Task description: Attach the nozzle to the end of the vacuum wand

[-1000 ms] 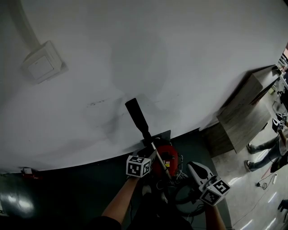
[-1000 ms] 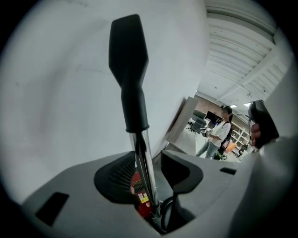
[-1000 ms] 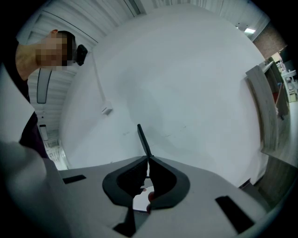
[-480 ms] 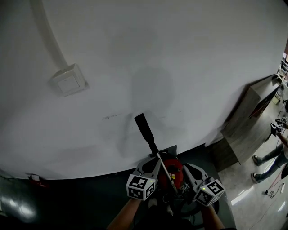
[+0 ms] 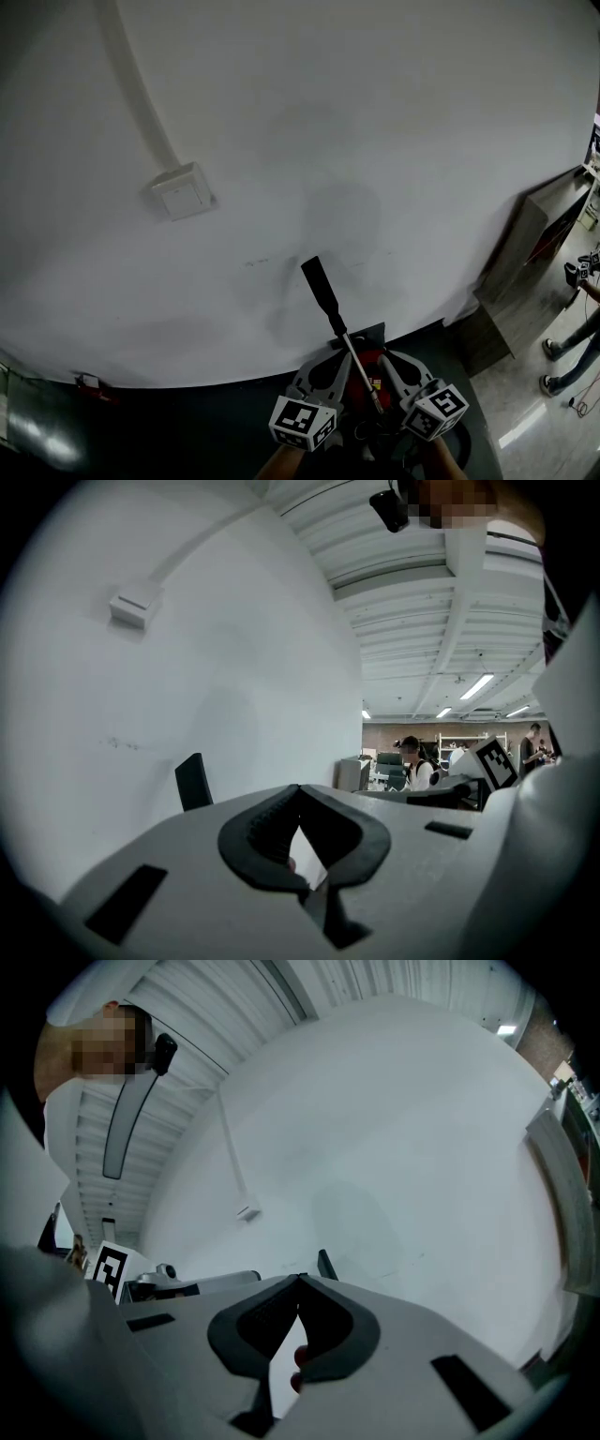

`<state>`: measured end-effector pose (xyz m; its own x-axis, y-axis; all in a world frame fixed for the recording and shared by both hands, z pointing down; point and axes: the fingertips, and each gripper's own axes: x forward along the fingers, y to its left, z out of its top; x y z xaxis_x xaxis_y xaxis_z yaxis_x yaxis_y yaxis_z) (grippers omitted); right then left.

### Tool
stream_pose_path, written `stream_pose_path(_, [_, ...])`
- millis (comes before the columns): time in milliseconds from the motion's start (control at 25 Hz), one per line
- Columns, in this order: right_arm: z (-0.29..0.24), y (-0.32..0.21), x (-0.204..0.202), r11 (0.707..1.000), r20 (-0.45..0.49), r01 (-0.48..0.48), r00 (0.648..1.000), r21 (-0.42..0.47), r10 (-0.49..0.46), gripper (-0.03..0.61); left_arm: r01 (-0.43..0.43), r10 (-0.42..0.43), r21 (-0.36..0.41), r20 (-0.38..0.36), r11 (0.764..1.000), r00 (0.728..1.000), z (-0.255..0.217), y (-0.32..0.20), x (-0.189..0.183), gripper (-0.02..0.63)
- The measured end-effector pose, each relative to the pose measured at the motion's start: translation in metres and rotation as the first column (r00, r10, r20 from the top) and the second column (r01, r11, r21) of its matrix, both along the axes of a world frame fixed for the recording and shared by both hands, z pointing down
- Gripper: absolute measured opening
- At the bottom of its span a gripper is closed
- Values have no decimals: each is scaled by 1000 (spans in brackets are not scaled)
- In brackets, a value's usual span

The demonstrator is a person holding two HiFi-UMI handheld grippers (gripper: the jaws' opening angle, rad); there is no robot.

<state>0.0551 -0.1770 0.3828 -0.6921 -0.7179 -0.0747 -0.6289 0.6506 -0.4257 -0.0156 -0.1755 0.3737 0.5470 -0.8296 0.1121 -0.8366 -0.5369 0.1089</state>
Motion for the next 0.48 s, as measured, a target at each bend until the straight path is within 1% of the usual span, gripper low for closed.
stream_pose_path(160, [-7, 2, -9, 1000, 0, 18, 1000, 17, -18, 17, 14, -14, 4, -5, 1000, 1000, -4, 3, -7, 5])
stream_pose_path(320, [-15, 7, -11, 999, 37, 30, 999, 18, -30, 17, 19, -19, -2, -15, 1000, 1000, -3, 8, -7, 4])
stream_pose_path(400, [-13, 8, -9, 999, 14, 29, 999, 23, -30, 17, 17, -18, -5, -23, 1000, 1000, -2, 9, -6, 5])
stream_pose_path(480, [-16, 7, -11, 999, 24, 31, 999, 28, -31, 17, 15, -16, -8, -32, 1000, 999, 0, 8, -7, 5])
